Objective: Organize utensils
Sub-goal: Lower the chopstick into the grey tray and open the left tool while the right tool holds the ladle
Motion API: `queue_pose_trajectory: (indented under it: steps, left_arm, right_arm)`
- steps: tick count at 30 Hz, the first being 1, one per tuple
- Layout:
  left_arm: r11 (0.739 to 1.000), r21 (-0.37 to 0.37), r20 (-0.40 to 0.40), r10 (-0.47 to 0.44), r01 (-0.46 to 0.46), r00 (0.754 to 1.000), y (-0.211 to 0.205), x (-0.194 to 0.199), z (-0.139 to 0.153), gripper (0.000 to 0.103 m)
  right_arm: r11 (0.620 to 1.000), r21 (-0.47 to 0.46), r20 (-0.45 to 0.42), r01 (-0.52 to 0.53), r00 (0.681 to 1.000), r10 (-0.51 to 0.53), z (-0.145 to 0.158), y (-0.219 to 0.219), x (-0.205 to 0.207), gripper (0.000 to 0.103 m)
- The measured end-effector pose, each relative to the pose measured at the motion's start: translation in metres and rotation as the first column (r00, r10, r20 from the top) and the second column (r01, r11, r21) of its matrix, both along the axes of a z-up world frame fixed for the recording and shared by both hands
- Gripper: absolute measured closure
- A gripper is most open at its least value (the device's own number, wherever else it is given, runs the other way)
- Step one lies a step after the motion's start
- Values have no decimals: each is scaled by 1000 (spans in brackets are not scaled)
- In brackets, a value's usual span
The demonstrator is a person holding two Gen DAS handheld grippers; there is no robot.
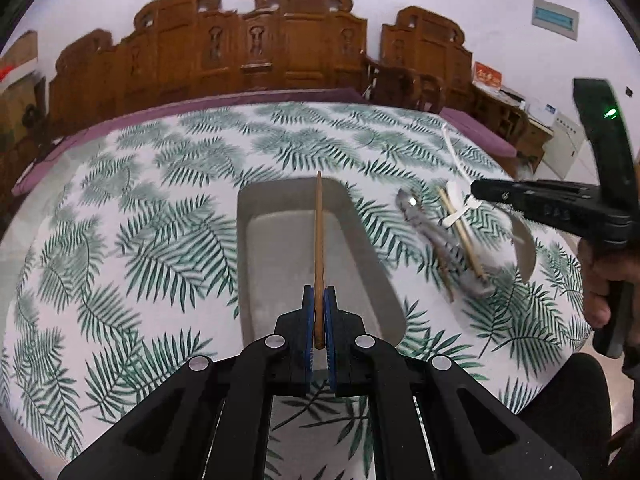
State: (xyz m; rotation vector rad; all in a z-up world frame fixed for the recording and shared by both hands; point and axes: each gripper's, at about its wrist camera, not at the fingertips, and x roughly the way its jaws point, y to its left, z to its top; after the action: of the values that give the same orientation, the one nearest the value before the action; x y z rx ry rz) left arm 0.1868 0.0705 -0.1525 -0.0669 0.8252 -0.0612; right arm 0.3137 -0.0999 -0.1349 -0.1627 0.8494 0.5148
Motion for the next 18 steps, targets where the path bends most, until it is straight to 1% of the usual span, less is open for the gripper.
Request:
queue_pose_trajectory:
  steps: [3, 4, 6, 8, 10, 12, 14, 18]
  left_arm:
    - [1000, -5, -19, 14, -14, 1000, 5, 2, -8, 99]
    - [1000, -7, -24, 16, -16, 1000, 6, 4, -11, 99]
    - [1000, -4, -31, 20, -20, 999, 7, 6, -14, 99]
    - [1000, -5, -37, 19, -20, 999, 7, 7, -16, 99]
    - [1000, -4, -47, 20, -20, 999, 7, 9, -19, 99]
    - [1000, -5, -53, 16, -16, 998, 7, 11, -22, 99]
    - [1000, -9, -58, 17, -18, 998, 7, 13, -24, 99]
    - [1000, -19, -57, 15, -16, 998, 8, 13, -25, 99]
  right_arm:
    - [1000, 4, -2, -15, 1000, 15, 0, 8, -2, 93]
    - [1000, 5, -3, -20, 1000, 20, 1, 10, -2, 98]
    - [1000, 7, -5, -29, 1000, 30, 1, 16, -4, 103]
    - [999, 5, -5, -41, 999, 41, 1, 22, -5, 103]
    - [999, -18, -1, -48, 999, 48, -2, 27, -4, 103]
    - [998, -45, -12, -54, 998, 54, -11, 33, 0, 103]
    - [997, -51, -22, -58, 998, 57, -19, 35, 3, 103]
    - [998, -15, -39, -62, 997, 62, -24, 32, 13, 103]
